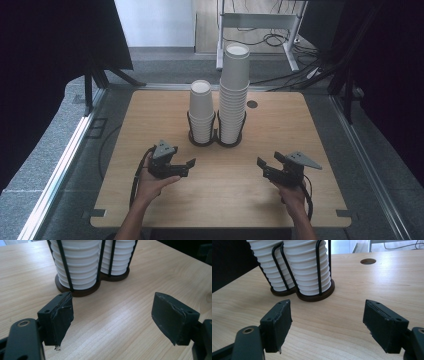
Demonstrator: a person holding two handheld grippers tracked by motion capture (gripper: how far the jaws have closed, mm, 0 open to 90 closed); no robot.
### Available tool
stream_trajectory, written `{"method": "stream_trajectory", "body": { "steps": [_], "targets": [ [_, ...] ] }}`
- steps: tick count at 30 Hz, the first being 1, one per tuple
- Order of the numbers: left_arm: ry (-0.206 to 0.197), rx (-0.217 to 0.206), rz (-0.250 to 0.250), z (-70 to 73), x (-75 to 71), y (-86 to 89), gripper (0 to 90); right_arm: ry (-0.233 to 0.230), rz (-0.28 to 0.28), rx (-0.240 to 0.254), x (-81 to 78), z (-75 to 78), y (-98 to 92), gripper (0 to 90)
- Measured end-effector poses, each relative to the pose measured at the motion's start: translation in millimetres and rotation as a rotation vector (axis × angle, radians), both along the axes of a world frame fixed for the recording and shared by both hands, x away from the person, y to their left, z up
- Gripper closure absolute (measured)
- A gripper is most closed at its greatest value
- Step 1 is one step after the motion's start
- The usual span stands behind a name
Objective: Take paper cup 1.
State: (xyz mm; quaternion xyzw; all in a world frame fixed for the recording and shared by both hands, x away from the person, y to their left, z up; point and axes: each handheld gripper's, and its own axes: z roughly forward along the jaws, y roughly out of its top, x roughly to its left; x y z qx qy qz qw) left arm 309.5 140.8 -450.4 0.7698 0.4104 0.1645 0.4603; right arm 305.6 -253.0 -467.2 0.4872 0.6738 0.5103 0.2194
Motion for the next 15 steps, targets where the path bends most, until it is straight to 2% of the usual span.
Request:
{"method": "stream_trajectory", "body": {
  "steps": [3,4,9,14,15],
  "targets": [
    [0.028,-0.004,-0.02,-1.9,1.9,1.1,18.5,0.0,0.012,0.004,2.9,-0.9,-1.1,23.0],
    [0.052,-0.007,-0.022,-3.0,2.7,0.6,19.6,0.003,0.016,0.005,3.7,-1.3,-1.2,23.0],
    [0.093,0.012,-0.059,-5.5,1.8,-4.0,23.4,0.022,0.039,0.032,5.0,-1.6,0.2,23.3],
    [0.082,0.0,-0.054,-4.4,-2.6,-1.6,31.6,0.02,0.056,0.03,4.4,-2.3,2.5,24.1],
    [0.082,0.0,-0.054,-4.4,-2.6,-1.6,29.0,0.02,0.056,0.03,4.4,-2.3,2.5,24.1]
  ]
}}
